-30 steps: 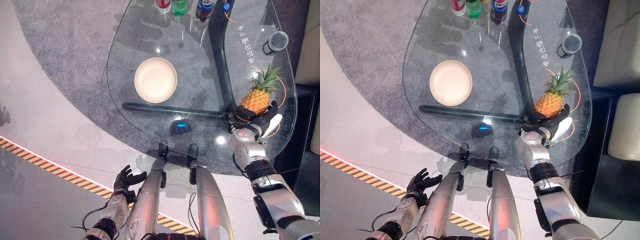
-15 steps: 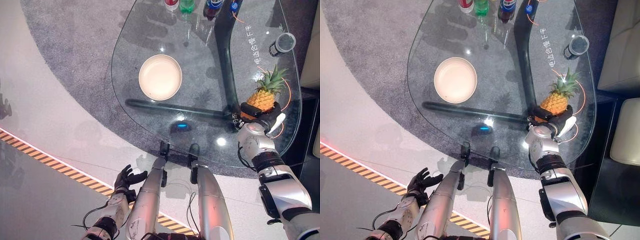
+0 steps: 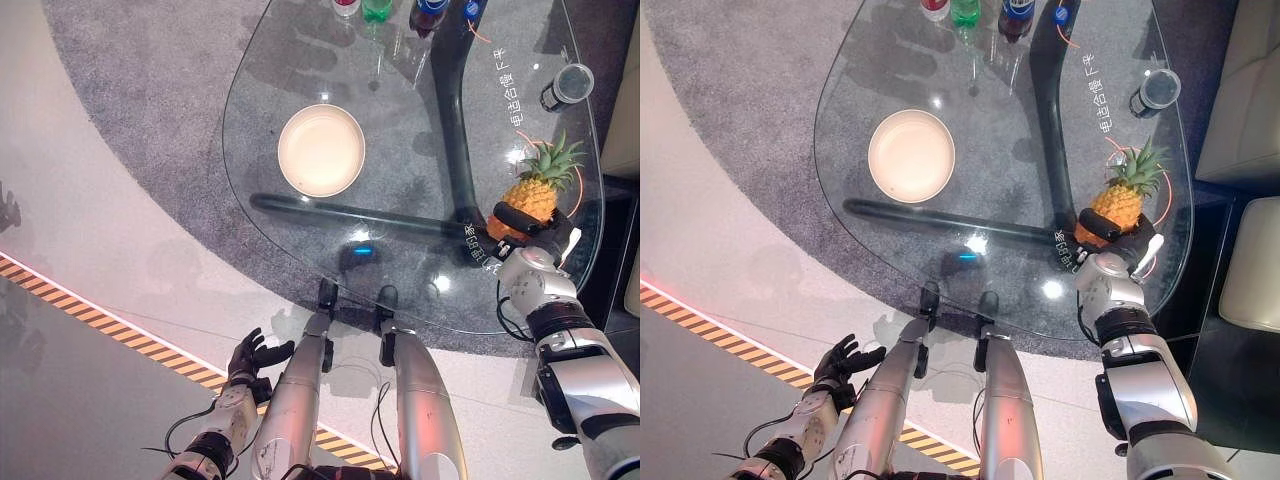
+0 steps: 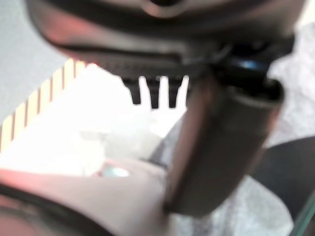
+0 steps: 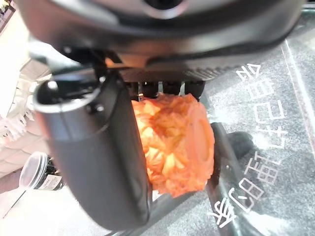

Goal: Pick up the fruit to the plate

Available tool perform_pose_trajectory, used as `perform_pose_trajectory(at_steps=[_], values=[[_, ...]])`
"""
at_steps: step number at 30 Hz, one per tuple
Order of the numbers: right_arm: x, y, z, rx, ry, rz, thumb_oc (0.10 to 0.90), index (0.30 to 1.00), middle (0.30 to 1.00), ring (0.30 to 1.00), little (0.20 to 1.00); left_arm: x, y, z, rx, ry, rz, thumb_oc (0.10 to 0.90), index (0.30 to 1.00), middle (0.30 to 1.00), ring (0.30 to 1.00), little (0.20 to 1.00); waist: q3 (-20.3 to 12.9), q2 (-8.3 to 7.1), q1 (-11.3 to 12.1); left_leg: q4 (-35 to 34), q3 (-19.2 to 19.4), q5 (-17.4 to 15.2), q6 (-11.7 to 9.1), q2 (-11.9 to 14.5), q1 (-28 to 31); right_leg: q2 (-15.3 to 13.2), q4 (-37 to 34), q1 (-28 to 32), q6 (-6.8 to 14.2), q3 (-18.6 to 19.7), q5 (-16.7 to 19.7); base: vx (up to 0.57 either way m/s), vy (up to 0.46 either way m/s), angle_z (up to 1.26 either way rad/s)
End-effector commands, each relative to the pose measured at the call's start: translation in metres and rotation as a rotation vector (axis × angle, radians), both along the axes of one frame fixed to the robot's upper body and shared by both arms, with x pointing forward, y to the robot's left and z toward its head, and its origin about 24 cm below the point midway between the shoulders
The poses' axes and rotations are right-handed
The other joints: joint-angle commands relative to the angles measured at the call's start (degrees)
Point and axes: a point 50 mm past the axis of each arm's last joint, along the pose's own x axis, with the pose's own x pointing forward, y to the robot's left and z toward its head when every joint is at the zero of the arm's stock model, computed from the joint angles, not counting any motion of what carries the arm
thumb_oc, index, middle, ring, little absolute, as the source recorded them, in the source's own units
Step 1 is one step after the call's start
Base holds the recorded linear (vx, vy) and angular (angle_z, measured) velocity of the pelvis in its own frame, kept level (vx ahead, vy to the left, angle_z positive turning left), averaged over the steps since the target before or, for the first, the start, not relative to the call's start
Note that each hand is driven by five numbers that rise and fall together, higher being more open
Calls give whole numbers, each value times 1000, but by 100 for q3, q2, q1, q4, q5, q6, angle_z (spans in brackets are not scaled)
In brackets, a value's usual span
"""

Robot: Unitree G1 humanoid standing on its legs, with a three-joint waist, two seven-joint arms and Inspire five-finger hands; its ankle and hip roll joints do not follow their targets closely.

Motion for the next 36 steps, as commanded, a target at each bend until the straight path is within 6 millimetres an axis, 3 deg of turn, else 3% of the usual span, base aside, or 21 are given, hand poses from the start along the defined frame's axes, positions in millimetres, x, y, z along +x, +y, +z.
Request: perform_pose_trajectory(at_steps=[1,12,15,20,26,36], values=[[9,10,7,29,-8,105,100,300,300,300,200,-17,10,-9,16,49,52,800,900,900,900,900,-118,-14,180,777,21,-606,162,-273,-186,43,-720,206,207,56,463,0,0,0],[8,5,6,17,17,148,100,300,300,300,200,-16,15,-8,14,41,72,800,900,900,900,900,-118,-48,209,819,-8,-637,161,-284,-137,42,-686,271,218,26,436,-1,0,1],[10,8,9,23,-22,208,100,300,300,300,200,-16,20,-6,-6,9,146,800,900,900,900,900,-118,-53,212,763,-33,-622,168,-291,-44,57,-726,362,203,13,428,0,0,0],[11,33,17,16,-127,306,100,300,300,300,200,-13,40,2,-10,-22,293,800,900,900,900,900,-118,-133,149,756,-39,-593,130,-278,33,72,-748,464,204,34,415,0,0,0],[6,49,30,6,-265,369,100,300,300,300,200,-16,63,8,-32,-78,469,800,900,900,900,900,-118,-192,79,664,-66,-562,111,-247,187,130,-798,620,197,58,355,0,0,0],[-17,100,53,-31,-475,577,100,300,300,300,200,-13,87,32,-65,-279,645,800,900,900,900,900,-118,-247,-31,604,-106,-536,86,-208,366,215,-820,832,142,109,254,-7,-1,0]])
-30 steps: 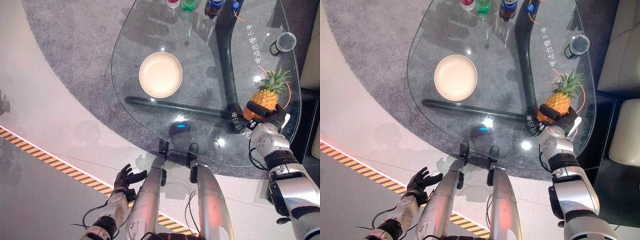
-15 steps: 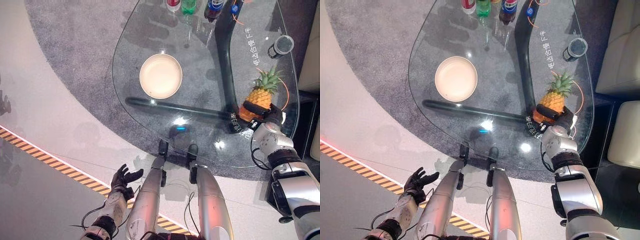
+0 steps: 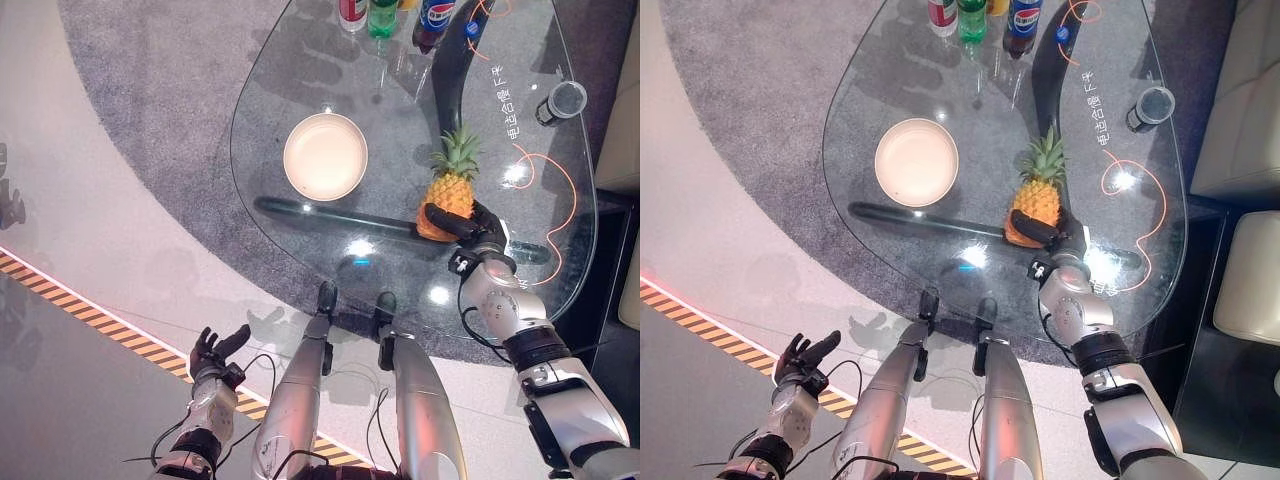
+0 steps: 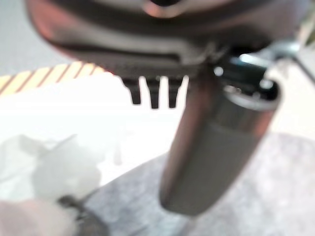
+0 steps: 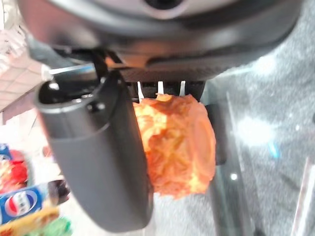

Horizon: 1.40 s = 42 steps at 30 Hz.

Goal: Pick up the fruit to the plate

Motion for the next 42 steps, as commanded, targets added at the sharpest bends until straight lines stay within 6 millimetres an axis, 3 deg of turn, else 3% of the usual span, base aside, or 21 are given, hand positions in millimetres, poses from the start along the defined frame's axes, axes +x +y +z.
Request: perform_pose_trajectory(at_steps=[1,4,6,10,11,15,21,30,38,42], values=[[-9,23,59,-19,-347,125,100,300,300,300,200,-17,34,10,-16,-111,190,800,900,900,900,900,-137,-211,-80,636,-12,-556,106,-228,96,178,-810,554,166,156,251,0,0,0],[-16,41,60,-48,-392,214,100,300,300,300,200,-11,31,14,-214,-255,255,800,900,900,900,900,-137,-228,-101,607,-24,-555,93,-221,166,194,-829,637,165,157,218,0,0,0],[-22,49,60,-54,-422,273,100,300,300,300,200,-2,28,28,-180,-322,213,800,900,900,900,900,-137,-243,-109,599,-26,-549,86,-211,211,213,-854,715,161,153,213,-2,-18,0],[-39,64,72,-115,-532,438,100,300,300,300,200,24,18,78,-59,-506,100,800,900,900,900,900,-137,-296,-101,548,-30,-518,89,-185,278,256,-878,813,186,138,212,-9,-53,7],[-40,65,73,-122,-538,449,100,300,300,300,200,26,17,82,-55,-519,93,800,900,900,900,900,-137,-302,-99,542,-33,-510,88,-184,280,258,-887,819,188,134,220,-9,-51,5],[-52,74,82,-186,-637,583,100,300,300,300,200,41,-3,129,-12,-681,-72,800,900,900,900,900,-137,-362,-68,530,-57,-495,76,-180,287,282,-936,885,209,86,243,-19,-71,4],[-63,78,96,-356,-713,699,100,300,300,300,200,47,-41,164,-58,-858,-447,800,900,900,900,900,-137,-373,-54,431,-18,-445,80,-166,297,284,-1033,917,238,-2,302,-27,-37,5],[-67,76,99,-440,-743,705,100,300,300,300,200,43,-80,201,-170,-993,-829,800,900,900,900,900,-137,-343,-99,432,44,-455,86,-146,309,231,-1088,943,277,-30,349,-4,2,0],[-71,78,99,-451,-747,711,100,300,300,300,200,37,-94,213,-317,-1026,-973,800,900,900,900,900,-137,-360,-139,398,100,-476,111,-146,300,204,-1119,877,338,17,407,0,0,0],[-73,82,96,-488,-732,758,100,300,300,300,200,36,-95,218,-295,-1036,-984,800,900,900,900,900,-137,-375,-143,363,114,-467,113,-152,300,194,-1157,860,367,53,441,0,0,0]])
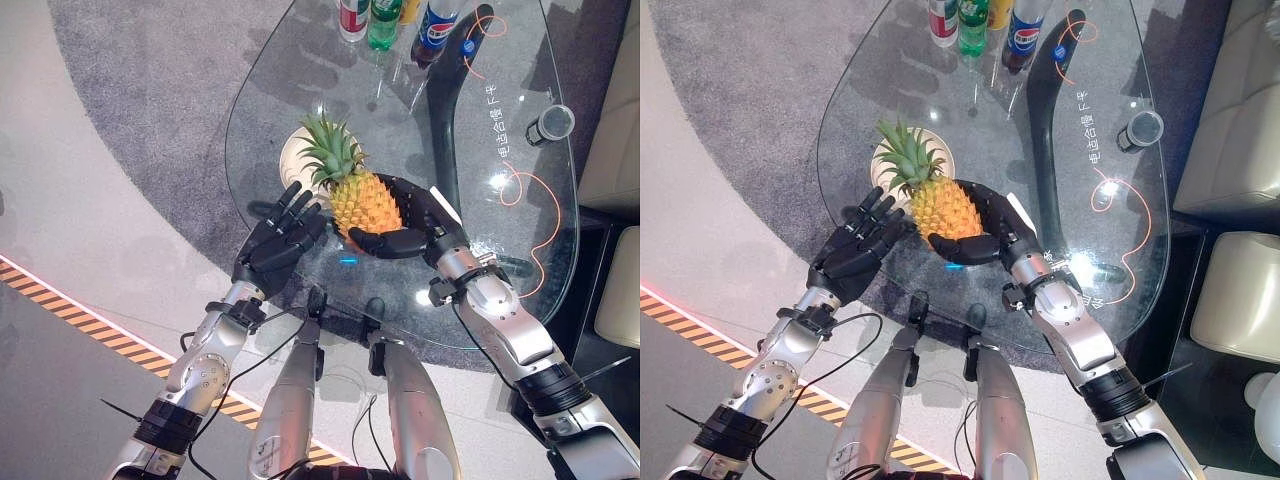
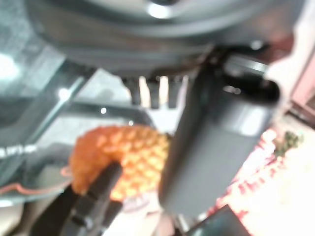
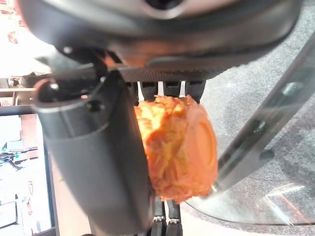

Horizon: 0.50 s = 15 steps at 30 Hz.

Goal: Pick up the fruit to the plate

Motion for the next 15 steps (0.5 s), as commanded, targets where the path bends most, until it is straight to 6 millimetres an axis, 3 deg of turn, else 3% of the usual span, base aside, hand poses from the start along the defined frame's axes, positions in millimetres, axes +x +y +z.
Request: perform_pose_trajectory(at_steps=[1,15], values=[[-31,31,66,40,-351,230,100,300,300,300,200,-11,-8,47,-39,-234,-82,800,900,900,900,900,-151,-189,-91,656,262,-490,150,-228,44,140,-868,507,370,302,477,0,0,0],[-37,58,64,-74,-333,370,100,300,300,300,200,-18,-22,67,-127,-307,-159,800,900,900,900,900,-151,-231,-50,549,272,-458,199,-270,19,142,-904,416,437,422,531,0,0,0]])
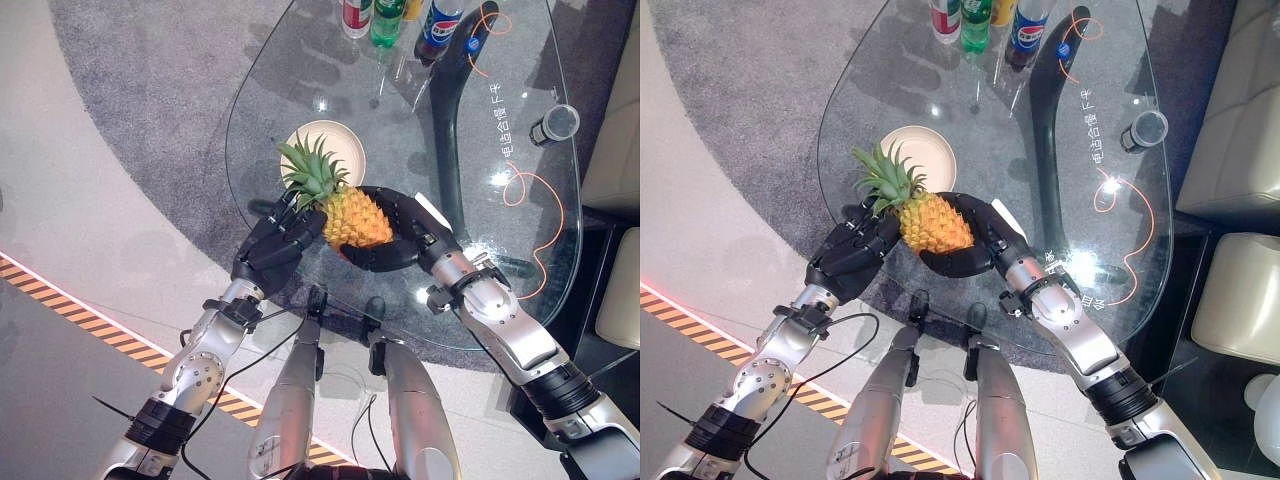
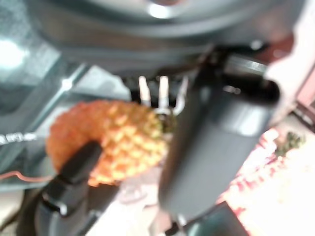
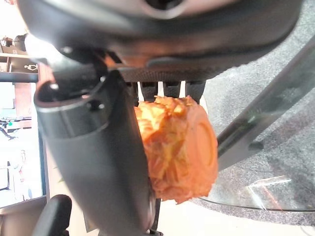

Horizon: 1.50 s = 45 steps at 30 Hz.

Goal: Pick up the fruit to the plate

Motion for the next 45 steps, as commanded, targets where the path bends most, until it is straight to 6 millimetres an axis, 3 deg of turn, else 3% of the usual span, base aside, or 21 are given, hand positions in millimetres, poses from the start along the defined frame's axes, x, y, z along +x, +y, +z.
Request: perform_pose_trajectory(at_steps=[1,11,18,26,40,41,42,45], values=[[-30,53,61,36,-286,322,100,300,300,300,200,-17,-23,60,-138,-287,-129,800,900,900,900,900,-153,-228,-49,622,275,-470,213,-262,29,153,-890,427,401,436,558,0,0,0],[-41,78,47,-82,-218,455,100,300,300,300,200,-21,-31,63,-218,-279,-123,800,900,900,900,900,-153,-254,-15,599,237,-458,235,-321,-9,135,-934,388,406,448,586,1,3,0],[-58,102,44,-117,-168,727,100,300,300,300,200,-21,-30,62,-404,-251,-101,800,900,900,900,900,-153,-226,53,626,166,-465,241,-374,-16,108,-913,402,397,475,564,5,10,0],[-61,104,39,-203,-153,768,100,300,300,300,200,-21,-27,61,-445,-240,-63,800,900,900,900,900,-153,-275,91,663,153,-494,240,-386,-22,112,-897,398,385,457,553,5,-4,2],[-66,109,47,-105,-204,779,100,300,300,300,200,-23,-36,53,-411,-202,-74,800,900,900,900,900,-153,-222,63,802,102,-543,270,-438,-135,114,-843,306,366,509,555,1,2,0],[-67,110,45,-114,-197,781,100,300,300,300,200,-23,-36,53,-417,-204,-64,424,578,578,578,524,-153,-219,58,811,99,-546,275,-441,-136,115,-834,302,366,516,556,0,0,0],[-67,110,45,-119,-193,779,100,300,300,300,200,-23,-35,53,-422,-209,-56,100,300,300,300,200,-153,-218,56,817,99,-544,275,-444,-137,113,-837,303,364,517,560,0,0,0],[-66,108,44,-121,-185,769,100,300,300,300,200,-24,-32,55,-439,-246,-36,100,300,300,300,200,-153,-229,57,825,112,-550,276,-437,-144,100,-853,307,358,508,563,0,0,0]])
